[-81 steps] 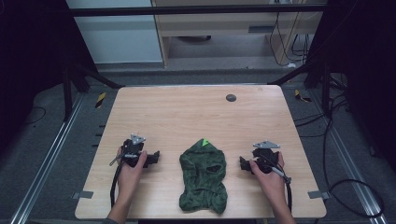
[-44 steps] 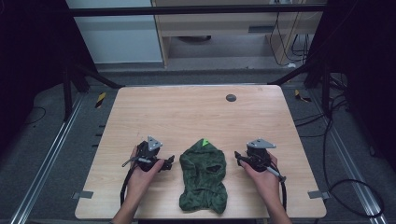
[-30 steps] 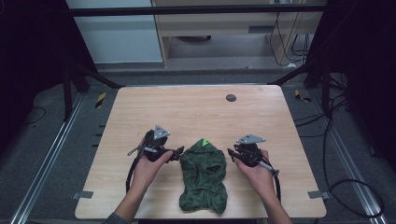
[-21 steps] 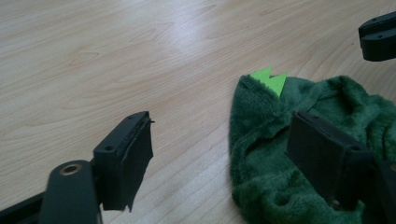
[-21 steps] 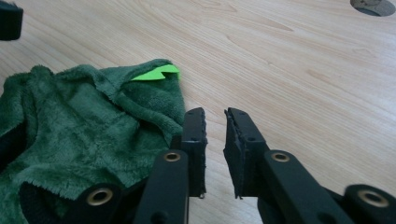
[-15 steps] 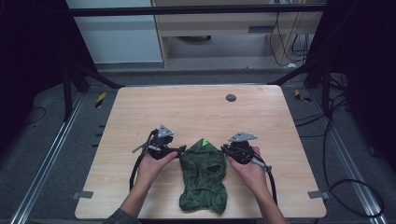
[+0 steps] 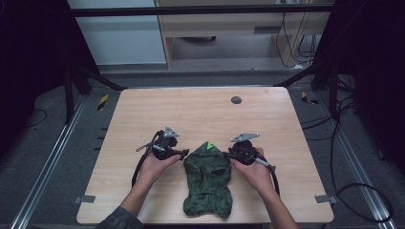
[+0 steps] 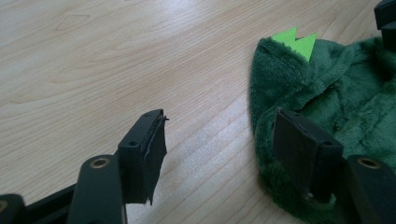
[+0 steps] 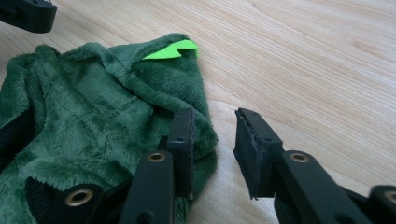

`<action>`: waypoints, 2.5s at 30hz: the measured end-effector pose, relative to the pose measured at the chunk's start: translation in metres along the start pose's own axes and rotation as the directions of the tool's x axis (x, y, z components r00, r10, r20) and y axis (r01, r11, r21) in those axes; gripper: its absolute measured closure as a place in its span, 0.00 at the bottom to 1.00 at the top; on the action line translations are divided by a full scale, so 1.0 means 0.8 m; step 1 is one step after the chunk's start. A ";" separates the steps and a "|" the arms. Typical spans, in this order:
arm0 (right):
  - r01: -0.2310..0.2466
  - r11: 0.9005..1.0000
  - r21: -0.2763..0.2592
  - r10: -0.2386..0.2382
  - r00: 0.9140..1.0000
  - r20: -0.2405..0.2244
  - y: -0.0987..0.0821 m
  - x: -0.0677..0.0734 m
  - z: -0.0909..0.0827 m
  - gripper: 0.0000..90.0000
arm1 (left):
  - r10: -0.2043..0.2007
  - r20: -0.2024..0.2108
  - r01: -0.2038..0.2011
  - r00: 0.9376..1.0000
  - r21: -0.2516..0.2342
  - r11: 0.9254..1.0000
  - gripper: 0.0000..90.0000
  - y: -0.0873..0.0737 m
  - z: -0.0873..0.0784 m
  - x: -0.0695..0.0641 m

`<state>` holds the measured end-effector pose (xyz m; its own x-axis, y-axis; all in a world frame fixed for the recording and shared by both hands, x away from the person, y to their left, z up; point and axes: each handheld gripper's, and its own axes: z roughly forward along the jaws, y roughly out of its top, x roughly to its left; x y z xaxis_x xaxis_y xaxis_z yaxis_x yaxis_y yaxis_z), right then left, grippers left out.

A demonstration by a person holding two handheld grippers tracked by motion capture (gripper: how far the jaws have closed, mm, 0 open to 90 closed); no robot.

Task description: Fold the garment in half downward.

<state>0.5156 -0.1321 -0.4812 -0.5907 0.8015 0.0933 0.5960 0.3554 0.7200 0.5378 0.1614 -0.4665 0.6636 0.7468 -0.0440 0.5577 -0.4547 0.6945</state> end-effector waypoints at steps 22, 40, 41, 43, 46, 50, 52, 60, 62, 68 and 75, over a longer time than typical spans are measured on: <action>0.082 0.992 0.092 -0.082 0.997 0.005 0.000 0.007 0.022 0.64 | 0.077 0.035 -0.081 0.996 0.102 0.992 0.49 -0.009 0.030 -0.021; 0.170 0.978 0.121 -0.165 0.985 -0.046 0.004 0.019 0.023 0.95 | 0.135 0.090 -0.144 0.987 0.112 0.983 0.95 -0.008 0.027 -0.031; 0.164 0.980 0.116 -0.159 0.986 -0.052 0.004 0.017 0.023 0.95 | 0.138 0.087 -0.147 0.987 0.111 0.983 0.96 -0.008 0.027 -0.031; 0.151 0.983 0.108 -0.145 0.987 -0.064 0.005 0.013 0.022 0.95 | 0.149 0.086 -0.157 0.985 0.105 0.982 0.97 -0.007 0.025 -0.030; 0.130 0.988 0.087 -0.123 0.989 -0.085 0.006 0.006 0.017 0.96 | 0.156 0.088 -0.164 0.984 0.095 0.982 0.97 -0.005 0.020 -0.028; 0.116 0.991 0.067 -0.109 0.989 -0.103 0.012 0.001 0.008 0.96 | 0.175 0.094 -0.184 0.980 0.095 0.978 0.97 -0.002 0.017 -0.025; 0.132 0.990 0.055 -0.126 0.986 -0.111 0.017 0.001 0.004 0.96 | 0.186 0.091 -0.194 0.978 0.096 0.976 0.97 0.000 0.015 -0.024; 0.147 0.988 0.036 -0.142 0.983 -0.119 0.029 -0.004 -0.007 0.97 | 0.202 0.087 -0.209 0.976 0.081 0.975 0.98 0.009 0.009 -0.017; 0.148 0.988 0.036 -0.143 0.983 -0.114 0.032 -0.005 -0.008 0.97 | 0.207 0.081 -0.212 0.975 0.069 0.975 0.98 0.015 0.007 -0.016; 0.150 0.988 0.023 -0.147 0.984 -0.099 0.039 -0.007 -0.013 0.97 | 0.226 0.075 -0.231 0.971 0.052 0.972 0.98 0.027 -0.001 -0.015; 0.162 0.987 0.017 -0.160 0.983 -0.086 0.045 -0.006 -0.018 0.96 | 0.227 0.061 -0.229 0.972 0.023 0.973 0.98 0.036 -0.009 -0.014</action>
<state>0.5318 -0.1304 -0.4460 -0.7231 0.6898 0.0360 0.5018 0.4889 0.7136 0.5426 0.1434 -0.4408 0.8023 0.5926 0.0712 0.4021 -0.6249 0.6692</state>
